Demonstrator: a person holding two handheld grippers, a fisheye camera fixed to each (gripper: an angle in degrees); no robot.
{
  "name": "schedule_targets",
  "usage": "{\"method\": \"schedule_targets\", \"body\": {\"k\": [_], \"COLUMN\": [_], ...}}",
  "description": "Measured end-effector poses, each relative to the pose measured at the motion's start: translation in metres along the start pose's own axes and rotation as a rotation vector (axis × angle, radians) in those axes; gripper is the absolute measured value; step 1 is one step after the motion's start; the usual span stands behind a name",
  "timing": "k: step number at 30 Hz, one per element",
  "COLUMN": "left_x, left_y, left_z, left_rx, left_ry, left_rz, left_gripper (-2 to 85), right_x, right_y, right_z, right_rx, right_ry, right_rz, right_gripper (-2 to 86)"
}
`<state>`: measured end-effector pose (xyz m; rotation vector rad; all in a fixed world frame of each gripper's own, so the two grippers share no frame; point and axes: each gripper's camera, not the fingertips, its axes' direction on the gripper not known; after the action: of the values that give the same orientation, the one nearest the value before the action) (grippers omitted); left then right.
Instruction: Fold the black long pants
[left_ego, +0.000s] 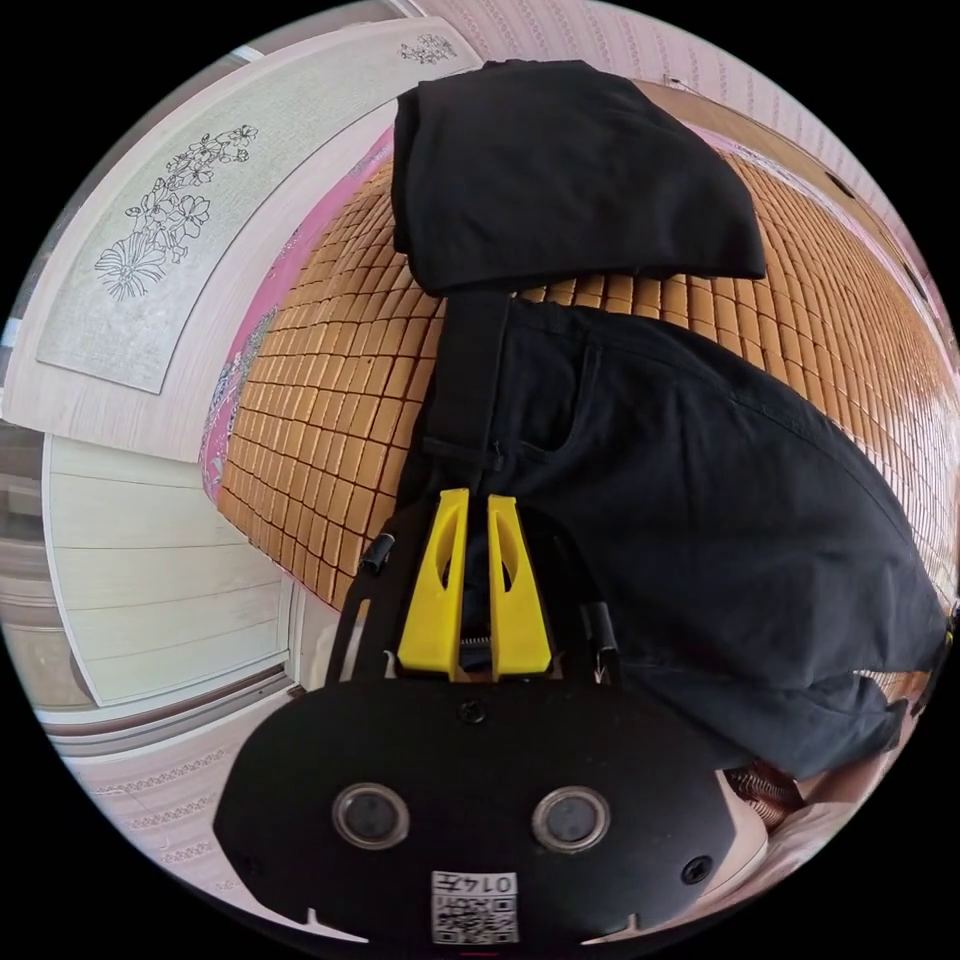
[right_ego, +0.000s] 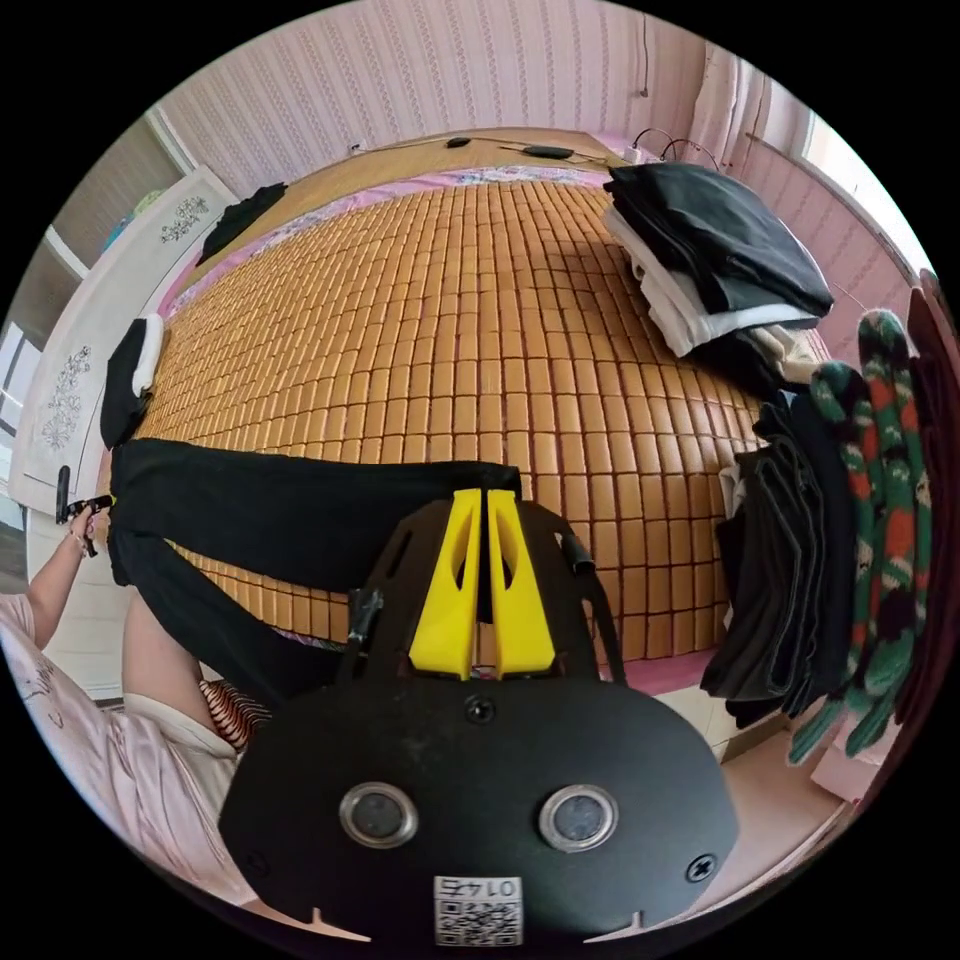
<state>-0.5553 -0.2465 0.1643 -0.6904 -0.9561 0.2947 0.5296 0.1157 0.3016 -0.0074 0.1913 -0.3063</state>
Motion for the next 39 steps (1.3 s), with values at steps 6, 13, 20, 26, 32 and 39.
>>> {"method": "schedule_targets", "body": {"k": [6, 13, 20, 26, 32, 39], "left_x": [0.022, 0.014, 0.065, 0.201, 0.267, 0.239], "left_y": [-0.015, -0.017, 0.059, 0.159, 0.193, 0.193], "left_z": [-0.003, 0.004, -0.062, -0.080, -0.061, -0.092], "left_rx": [0.033, 0.011, 0.203, 0.128, 0.090, 0.242], "left_ry": [-0.010, 0.054, 0.337, 0.613, 0.534, 0.579], "left_rz": [0.045, 0.012, 0.435, 0.890, 0.956, 0.820], "left_gripper": [4.0, 5.7, 5.0, 7.4, 9.1, 8.1], "right_x": [0.006, 0.018, 0.032, 0.051, 0.049, 0.046], "right_y": [-0.112, -0.153, -0.003, 0.104, 0.114, 0.097], "right_z": [-0.007, 0.051, 0.004, -0.011, -0.022, -0.094], "right_rx": [0.054, -0.077, -0.184, -0.331, -0.266, 0.086], "right_ry": [0.059, -0.010, -0.098, -0.153, -0.184, -0.241], "right_rz": [-0.108, 0.049, -0.016, 0.178, 0.094, 0.022], "right_gripper": [1.2, 8.7, 12.2, 13.4, 2.1, 0.7]}}
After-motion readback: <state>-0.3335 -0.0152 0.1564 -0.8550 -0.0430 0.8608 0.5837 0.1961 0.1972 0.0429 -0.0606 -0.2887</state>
